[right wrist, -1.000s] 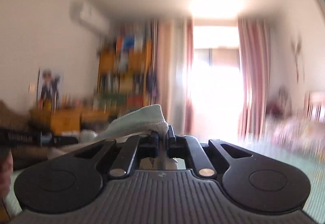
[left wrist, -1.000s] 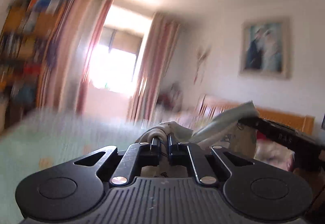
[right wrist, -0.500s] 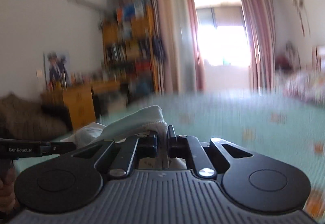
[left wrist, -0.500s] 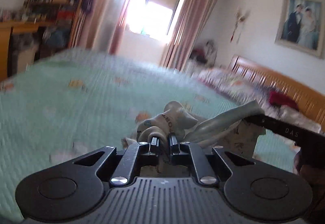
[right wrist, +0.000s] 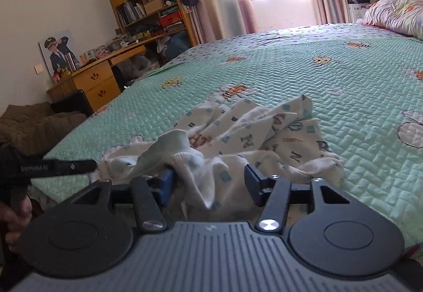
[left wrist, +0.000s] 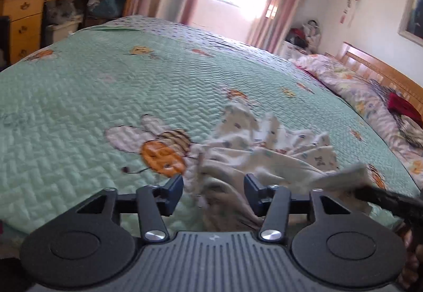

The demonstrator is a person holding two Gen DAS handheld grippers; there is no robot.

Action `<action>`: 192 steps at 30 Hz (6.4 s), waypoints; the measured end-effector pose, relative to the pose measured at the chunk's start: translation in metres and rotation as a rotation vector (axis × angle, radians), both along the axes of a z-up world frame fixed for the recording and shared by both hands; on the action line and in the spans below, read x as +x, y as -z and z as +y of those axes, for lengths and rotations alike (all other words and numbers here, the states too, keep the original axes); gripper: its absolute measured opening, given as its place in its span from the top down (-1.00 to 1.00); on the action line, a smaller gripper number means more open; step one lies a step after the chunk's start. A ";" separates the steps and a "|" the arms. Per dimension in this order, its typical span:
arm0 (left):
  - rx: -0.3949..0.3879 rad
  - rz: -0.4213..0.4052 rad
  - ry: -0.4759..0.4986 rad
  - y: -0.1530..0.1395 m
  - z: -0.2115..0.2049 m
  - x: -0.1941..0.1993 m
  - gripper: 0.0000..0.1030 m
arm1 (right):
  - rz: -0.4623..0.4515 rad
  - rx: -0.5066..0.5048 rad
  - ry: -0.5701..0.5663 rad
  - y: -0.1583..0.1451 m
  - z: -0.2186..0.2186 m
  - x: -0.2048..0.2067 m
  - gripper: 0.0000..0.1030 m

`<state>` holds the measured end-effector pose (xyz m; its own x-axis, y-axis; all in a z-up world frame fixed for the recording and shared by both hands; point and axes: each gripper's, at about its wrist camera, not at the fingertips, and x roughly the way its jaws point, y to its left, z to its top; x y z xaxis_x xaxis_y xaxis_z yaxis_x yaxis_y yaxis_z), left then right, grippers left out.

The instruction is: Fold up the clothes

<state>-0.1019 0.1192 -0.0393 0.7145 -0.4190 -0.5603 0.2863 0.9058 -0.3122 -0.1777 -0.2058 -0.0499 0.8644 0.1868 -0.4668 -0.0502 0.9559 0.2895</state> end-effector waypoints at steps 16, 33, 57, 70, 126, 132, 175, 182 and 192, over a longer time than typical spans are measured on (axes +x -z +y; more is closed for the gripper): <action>-0.007 0.133 0.158 0.033 -0.040 0.057 0.40 | 0.023 -0.043 0.002 0.026 0.010 0.012 0.62; -0.214 -0.109 0.198 -0.044 -0.023 -0.008 0.59 | -0.165 -0.063 0.081 -0.015 -0.002 -0.005 0.71; -0.042 -0.267 0.250 -0.140 -0.060 -0.021 0.72 | -0.480 -0.089 0.106 -0.150 -0.025 0.012 0.84; -0.057 0.093 0.219 0.003 -0.020 0.000 0.43 | -0.146 -0.100 0.107 -0.056 -0.037 0.024 -0.07; -0.142 -0.657 0.236 -0.251 -0.063 0.019 0.81 | -0.611 -0.004 0.091 -0.203 -0.066 0.040 0.80; -0.096 -0.408 0.207 -0.151 -0.065 0.019 0.81 | -0.456 0.021 0.078 -0.141 -0.058 0.044 0.79; 0.148 -0.223 0.266 -0.037 -0.126 0.004 0.84 | -0.149 0.199 0.176 0.006 -0.075 -0.015 0.71; 0.110 -0.235 0.261 -0.044 -0.113 -0.012 0.84 | -0.053 0.141 0.121 0.004 -0.053 -0.004 0.70; 0.047 -0.251 0.162 -0.059 -0.055 -0.023 0.84 | -0.115 0.190 0.033 -0.006 -0.036 -0.031 0.13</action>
<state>-0.1250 0.0641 0.0196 0.7590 -0.5165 -0.3964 0.4912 0.8539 -0.1720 -0.2089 -0.2423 -0.0434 0.9170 0.2329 -0.3239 -0.0630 0.8863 0.4589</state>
